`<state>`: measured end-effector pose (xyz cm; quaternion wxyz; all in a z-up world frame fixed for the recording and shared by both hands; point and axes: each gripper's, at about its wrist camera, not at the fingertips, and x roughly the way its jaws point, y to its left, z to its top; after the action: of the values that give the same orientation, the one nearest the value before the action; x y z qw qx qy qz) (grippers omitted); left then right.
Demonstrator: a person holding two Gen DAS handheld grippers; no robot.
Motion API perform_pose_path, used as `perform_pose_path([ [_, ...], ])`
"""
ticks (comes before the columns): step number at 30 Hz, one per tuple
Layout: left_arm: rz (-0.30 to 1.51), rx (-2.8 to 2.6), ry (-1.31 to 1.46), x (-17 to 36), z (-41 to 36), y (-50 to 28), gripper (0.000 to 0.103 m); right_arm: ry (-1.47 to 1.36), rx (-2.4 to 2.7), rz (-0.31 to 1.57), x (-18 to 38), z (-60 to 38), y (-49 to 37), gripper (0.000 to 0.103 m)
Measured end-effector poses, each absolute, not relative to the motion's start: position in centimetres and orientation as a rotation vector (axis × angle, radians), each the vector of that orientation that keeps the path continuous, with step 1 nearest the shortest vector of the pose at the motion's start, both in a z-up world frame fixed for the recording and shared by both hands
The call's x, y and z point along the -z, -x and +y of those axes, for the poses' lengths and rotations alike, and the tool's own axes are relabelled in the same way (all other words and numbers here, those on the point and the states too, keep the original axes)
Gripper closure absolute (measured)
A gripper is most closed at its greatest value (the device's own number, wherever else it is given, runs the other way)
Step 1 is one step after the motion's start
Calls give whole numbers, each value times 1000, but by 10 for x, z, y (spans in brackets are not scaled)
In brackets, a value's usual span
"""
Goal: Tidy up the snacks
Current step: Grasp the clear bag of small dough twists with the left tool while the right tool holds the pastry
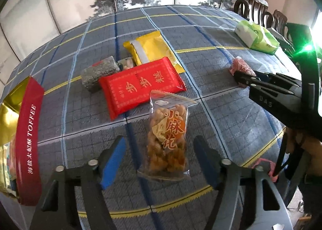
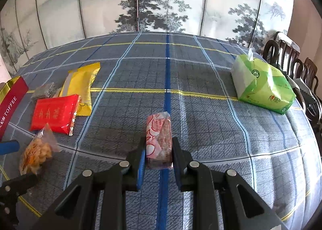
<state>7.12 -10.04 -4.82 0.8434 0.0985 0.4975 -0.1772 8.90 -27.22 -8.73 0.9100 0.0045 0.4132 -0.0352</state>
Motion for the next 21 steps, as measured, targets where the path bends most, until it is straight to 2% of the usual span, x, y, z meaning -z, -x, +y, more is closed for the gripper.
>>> perform_pose_path([
  [7, 1071, 380, -204, 55, -105, -77, 48, -12, 72, 853, 87, -272, -90, 80],
  [12, 1079, 376, -214, 58, -107, -78, 62, -11, 73, 854, 88, -272, -90, 80],
  [21, 1079, 383, -195, 54, -101, -74, 67, -14, 74, 863, 89, -274, -91, 80],
])
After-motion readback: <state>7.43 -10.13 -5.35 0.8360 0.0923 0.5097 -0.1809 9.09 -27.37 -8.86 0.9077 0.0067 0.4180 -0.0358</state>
